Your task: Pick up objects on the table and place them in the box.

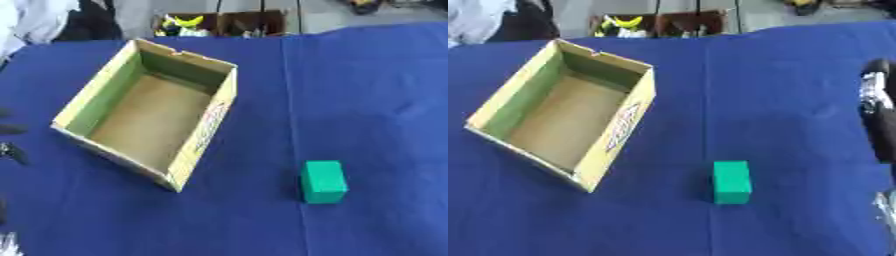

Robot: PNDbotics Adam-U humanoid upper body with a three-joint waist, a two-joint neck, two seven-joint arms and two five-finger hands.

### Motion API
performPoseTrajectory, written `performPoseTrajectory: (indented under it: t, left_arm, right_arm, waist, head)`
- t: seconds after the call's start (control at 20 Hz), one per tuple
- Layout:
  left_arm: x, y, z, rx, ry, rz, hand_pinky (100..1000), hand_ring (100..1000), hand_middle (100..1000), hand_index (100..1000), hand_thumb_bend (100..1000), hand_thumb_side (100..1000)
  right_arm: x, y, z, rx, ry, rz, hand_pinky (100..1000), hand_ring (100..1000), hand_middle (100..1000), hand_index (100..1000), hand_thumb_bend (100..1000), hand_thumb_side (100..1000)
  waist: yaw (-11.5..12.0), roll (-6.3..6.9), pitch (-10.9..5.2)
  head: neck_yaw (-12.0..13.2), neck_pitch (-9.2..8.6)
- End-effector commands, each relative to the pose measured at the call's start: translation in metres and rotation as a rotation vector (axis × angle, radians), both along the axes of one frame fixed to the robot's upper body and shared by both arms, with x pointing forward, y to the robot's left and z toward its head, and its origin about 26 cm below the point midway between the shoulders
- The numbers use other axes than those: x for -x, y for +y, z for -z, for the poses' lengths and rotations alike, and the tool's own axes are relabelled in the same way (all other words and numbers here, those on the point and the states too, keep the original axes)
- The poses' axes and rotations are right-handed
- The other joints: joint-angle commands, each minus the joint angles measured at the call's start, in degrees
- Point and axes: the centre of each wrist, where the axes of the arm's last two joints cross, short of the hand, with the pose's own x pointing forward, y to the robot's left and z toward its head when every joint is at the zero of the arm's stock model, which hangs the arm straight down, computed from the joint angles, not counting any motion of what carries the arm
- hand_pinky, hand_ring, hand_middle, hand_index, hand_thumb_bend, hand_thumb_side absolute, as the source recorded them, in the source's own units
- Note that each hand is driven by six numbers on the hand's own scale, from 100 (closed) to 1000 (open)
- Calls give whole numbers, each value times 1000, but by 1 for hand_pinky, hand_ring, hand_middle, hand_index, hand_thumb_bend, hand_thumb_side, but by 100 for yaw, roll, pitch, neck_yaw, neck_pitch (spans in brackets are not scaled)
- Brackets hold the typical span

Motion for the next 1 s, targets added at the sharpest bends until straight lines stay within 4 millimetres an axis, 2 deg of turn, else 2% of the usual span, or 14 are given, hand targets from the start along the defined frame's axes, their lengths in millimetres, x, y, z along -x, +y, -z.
performPoseTrajectory:
  t: [0.05, 0.2, 0.35, 0.4, 0.55, 0.75, 1.0]
  left_arm:
    - [2, 3, -8, -17, -30, -8, 252, 557, 608, 825, 147, 908]
    - [2, 3, -9, -18, -30, -8, 252, 557, 608, 825, 147, 908]
    - [2, 3, -9, -19, -30, -9, 252, 557, 608, 826, 146, 907]
    - [2, 3, -9, -21, -30, -9, 252, 557, 608, 826, 146, 907]
    - [2, 5, -9, -29, -28, -13, 252, 557, 608, 825, 146, 907]
    - [3, 6, -9, -41, -25, -13, 252, 557, 608, 826, 147, 907]
    - [3, 5, -9, -48, -22, -6, 252, 557, 608, 825, 147, 907]
  right_arm:
    - [3, -2, -11, 23, -37, 5, 816, 718, 636, 761, 100, 848]
    - [3, -2, -12, 31, -41, 5, 815, 718, 639, 762, 100, 851]
    - [2, -4, -17, 77, -59, -2, 810, 728, 657, 773, 115, 911]
    - [2, -4, -20, 113, -71, -11, 805, 741, 677, 782, 176, 922]
    - [1, 0, -31, 254, -103, -62, 789, 768, 712, 795, 244, 929]
    - [0, 10, -38, 455, -114, -144, 770, 791, 765, 837, 272, 1000]
    - [-11, 13, -37, 683, -34, -179, 757, 806, 795, 884, 302, 1000]
  waist:
    - [5, -21, -132]
    - [0, -27, -137]
    - [-2, -40, -146]
    - [-4, -49, -152]
    - [-9, -105, -179]
    - [-14, -171, -209]
    - [59, -204, -234]
  head:
    - [-34, -77]
    - [-48, -89]
    - [-60, -85]
    - [-60, -82]
    - [-66, -56]
    - [-76, -47]
    - [-150, -58]
